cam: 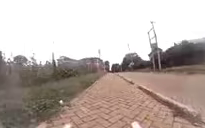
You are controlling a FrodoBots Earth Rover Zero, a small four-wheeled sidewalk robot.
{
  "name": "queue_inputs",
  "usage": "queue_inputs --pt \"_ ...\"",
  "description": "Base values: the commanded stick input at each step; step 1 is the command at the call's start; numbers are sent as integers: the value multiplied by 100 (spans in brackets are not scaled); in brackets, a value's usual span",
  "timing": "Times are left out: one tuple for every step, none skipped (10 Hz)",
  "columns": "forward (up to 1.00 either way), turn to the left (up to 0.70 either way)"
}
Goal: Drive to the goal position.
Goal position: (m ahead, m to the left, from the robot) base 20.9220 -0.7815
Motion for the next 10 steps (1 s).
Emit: queue_inputs --pt "70 -35" --pt "70 -26" --pt "70 -9" --pt "70 10" --pt "70 5" --pt "70 1" --pt "70 1" --pt "70 2" --pt "70 0" --pt "70 0"
